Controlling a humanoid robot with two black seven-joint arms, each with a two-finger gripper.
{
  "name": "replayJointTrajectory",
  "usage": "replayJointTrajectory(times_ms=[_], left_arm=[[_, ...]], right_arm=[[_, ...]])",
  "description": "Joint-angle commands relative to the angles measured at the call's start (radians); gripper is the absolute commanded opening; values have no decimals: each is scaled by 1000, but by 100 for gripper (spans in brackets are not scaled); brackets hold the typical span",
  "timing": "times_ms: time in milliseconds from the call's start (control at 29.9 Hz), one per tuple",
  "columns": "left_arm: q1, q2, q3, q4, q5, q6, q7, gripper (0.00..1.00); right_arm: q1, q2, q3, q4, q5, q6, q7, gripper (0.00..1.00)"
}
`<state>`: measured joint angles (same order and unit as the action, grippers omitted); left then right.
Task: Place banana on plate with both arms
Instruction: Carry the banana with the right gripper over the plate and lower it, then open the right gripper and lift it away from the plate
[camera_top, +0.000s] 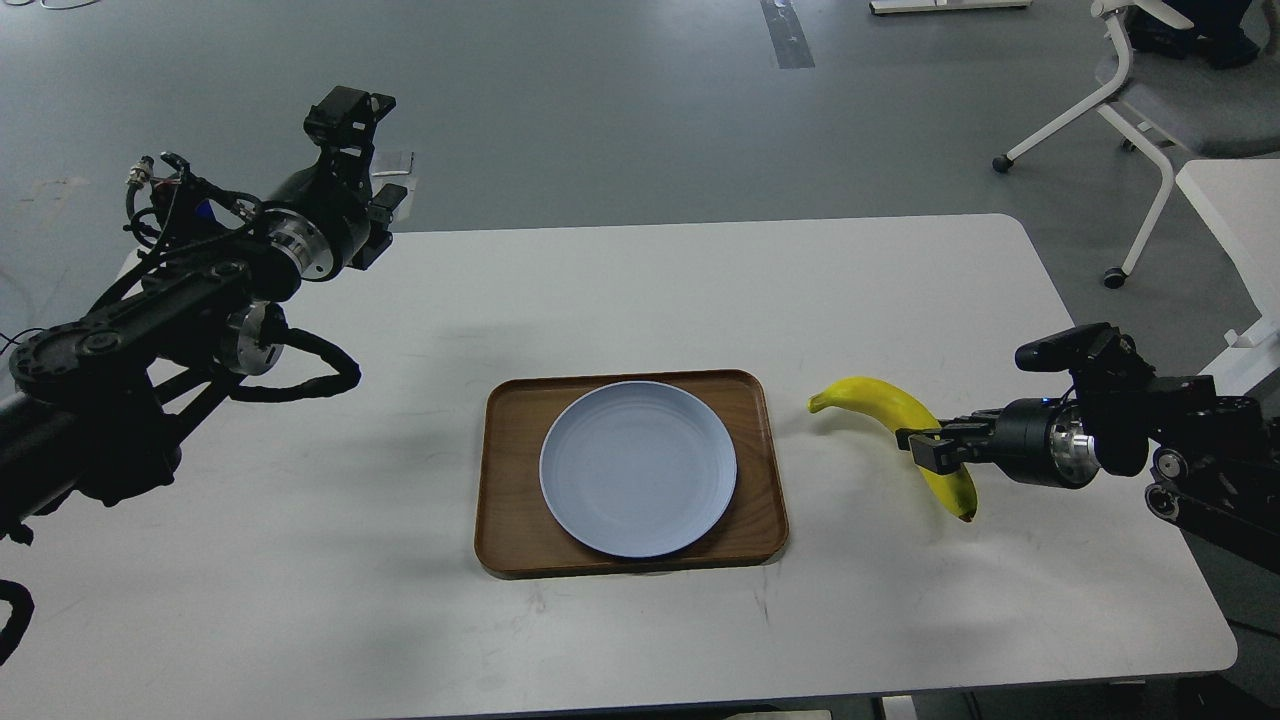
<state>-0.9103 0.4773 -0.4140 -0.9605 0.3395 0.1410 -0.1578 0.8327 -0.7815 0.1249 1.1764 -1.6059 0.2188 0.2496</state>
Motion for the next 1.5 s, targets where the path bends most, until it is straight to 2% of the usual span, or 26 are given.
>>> replayJointTrajectory(times_ms=[0, 100, 201, 267, 401, 836, 936, 970, 1003, 1036, 1070, 1103, 1337, 1471], left_arm=[[1, 1, 1, 2, 1, 0, 0, 98], [1, 3, 1, 0, 1, 0, 0, 98], [4, 3, 1, 0, 1, 0, 0, 98], [4, 6, 1, 0, 1, 0, 0, 98], [7, 15, 1, 0, 0, 2, 0, 98], [37, 38, 1, 0, 1, 3, -3, 98], [42, 38, 1, 0, 1, 3, -6, 98], [44, 40, 1, 0, 1, 3, -6, 98], [45, 43, 1, 0, 1, 3, -6, 98], [45, 46, 1, 0, 1, 3, -6, 98], [45, 49, 1, 0, 1, 3, -6, 98], [47, 49, 1, 0, 1, 3, -6, 98], [47, 50, 3, 0, 1, 3, -6, 98], [45, 49, 1, -1, 1, 3, -5, 98]], right_arm=[[90, 16, 4, 6, 6, -44, 36, 0], [152, 83, -7, 8, 3, -58, 80, 0], [218, 200, -63, -6, 1, -58, 86, 0], [247, 235, -109, -15, 3, -58, 89, 0], [289, 410, -208, -116, 3, -56, 102, 0], [261, 544, -249, -225, 8, -56, 100, 1], [261, 571, -263, -238, 8, -56, 100, 15], [261, 573, -266, -239, 8, -56, 100, 31], [261, 573, -268, -238, 14, -56, 100, 52], [263, 573, -266, -238, 17, -56, 100, 64], [264, 571, -265, -238, 21, -56, 100, 86], [266, 570, -263, -236, 23, -56, 100, 95], [282, 547, -254, -236, 67, -44, 66, 100], [330, 516, -239, -239, 236, -44, 63, 100]])
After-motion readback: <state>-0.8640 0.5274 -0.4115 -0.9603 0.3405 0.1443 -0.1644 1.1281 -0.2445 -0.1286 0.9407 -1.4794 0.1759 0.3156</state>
